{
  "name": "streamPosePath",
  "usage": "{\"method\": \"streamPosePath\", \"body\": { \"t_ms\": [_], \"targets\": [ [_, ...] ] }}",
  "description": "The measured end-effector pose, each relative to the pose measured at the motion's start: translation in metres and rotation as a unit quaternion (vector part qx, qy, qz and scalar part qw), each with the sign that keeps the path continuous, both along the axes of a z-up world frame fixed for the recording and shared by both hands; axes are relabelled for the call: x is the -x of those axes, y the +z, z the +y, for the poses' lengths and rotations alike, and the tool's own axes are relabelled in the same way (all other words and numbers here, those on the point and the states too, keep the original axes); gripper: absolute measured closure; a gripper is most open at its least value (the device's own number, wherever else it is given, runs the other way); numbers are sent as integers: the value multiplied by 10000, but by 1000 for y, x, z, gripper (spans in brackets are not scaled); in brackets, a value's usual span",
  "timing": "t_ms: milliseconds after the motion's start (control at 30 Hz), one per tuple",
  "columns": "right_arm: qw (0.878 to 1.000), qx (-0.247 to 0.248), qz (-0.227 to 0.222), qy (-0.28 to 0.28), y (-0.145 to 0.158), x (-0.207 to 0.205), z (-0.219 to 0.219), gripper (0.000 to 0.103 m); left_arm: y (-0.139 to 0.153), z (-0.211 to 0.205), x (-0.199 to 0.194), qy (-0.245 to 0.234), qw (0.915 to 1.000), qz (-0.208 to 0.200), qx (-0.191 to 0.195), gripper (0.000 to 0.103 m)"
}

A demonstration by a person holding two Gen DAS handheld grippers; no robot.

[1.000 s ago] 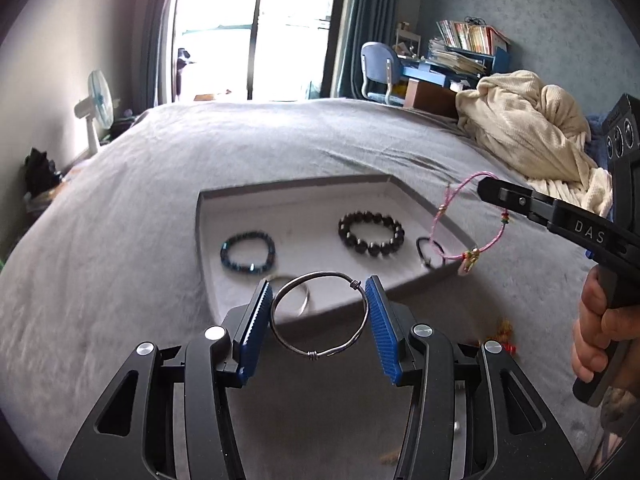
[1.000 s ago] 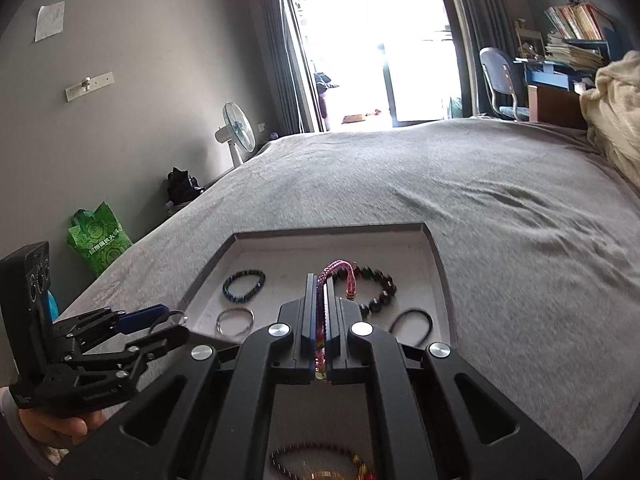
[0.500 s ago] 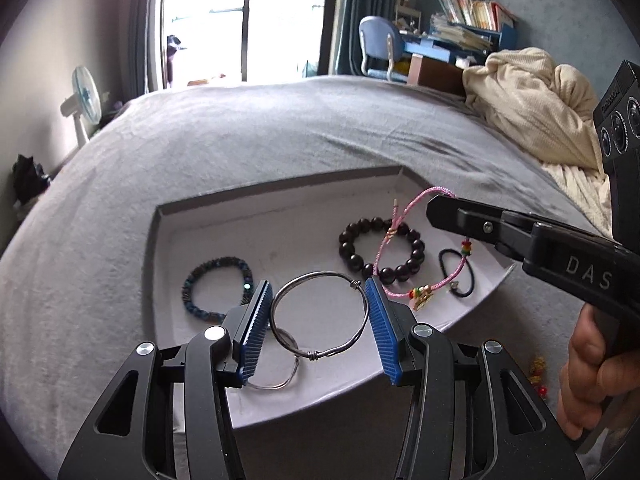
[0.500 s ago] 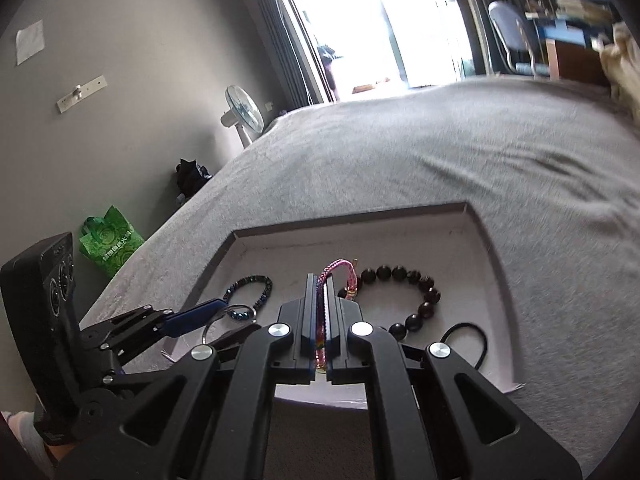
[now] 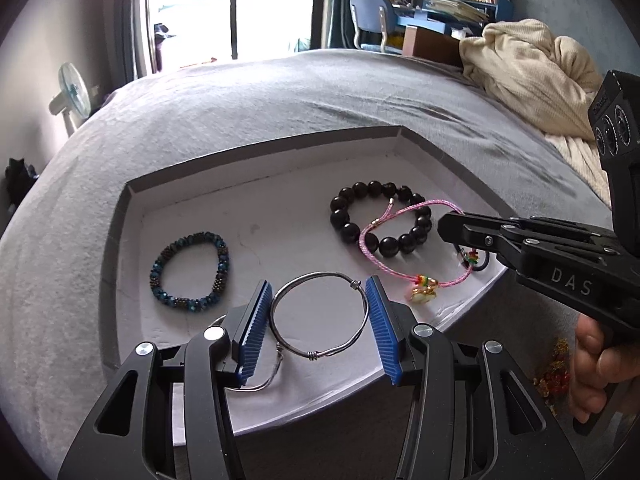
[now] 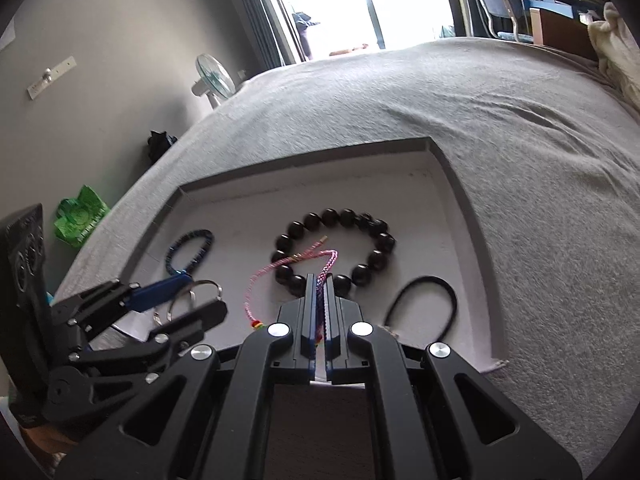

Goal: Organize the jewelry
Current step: 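Open left tool releasing bangle in tray while right tool releases pink bracelet, then move both open tools back over the pearl hairpin and red charm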

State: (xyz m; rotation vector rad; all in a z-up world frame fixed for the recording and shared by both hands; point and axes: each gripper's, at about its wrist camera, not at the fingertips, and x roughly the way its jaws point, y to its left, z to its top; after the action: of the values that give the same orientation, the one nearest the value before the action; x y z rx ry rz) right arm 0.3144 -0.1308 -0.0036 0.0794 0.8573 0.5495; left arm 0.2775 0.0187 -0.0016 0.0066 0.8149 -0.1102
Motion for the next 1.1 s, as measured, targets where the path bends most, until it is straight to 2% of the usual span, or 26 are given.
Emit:
{"method": "streamPosePath", "body": {
  "t_ms": [67, 100, 200, 467, 633, 833, 1100],
  "targets": [
    [10000, -18, 16, -31, 0, -1, -4, 90, 1, -1, 1, 32, 10000, -32, -71, 43],
    [10000, -35, 3, -38, 0, 0, -5, 81, 1, -1, 2, 36, 9999, -68, -95, 42],
    [9999, -101, -85, -38, 5, 6, -10, 63, 3, -2, 7, 32, 9998, -151, -136, 34],
    [9997, -138, -179, -100, 9, 22, -23, 58, 11, 3, 28, 109, 9995, -304, -13, 26],
    [9993, -200, -285, -136, 10, 36, -32, 50, 16, 6, 47, 152, 9991, -382, 74, 24],
    [9978, -11, -658, 35, 15, 64, -39, 45, 22, 14, 76, 253, 9983, -486, 213, 21],
    [9940, 41, -1094, 50, 23, 98, -52, 29, 22, 9, 109, 250, 9978, -601, 152, 17]
  ]
}}
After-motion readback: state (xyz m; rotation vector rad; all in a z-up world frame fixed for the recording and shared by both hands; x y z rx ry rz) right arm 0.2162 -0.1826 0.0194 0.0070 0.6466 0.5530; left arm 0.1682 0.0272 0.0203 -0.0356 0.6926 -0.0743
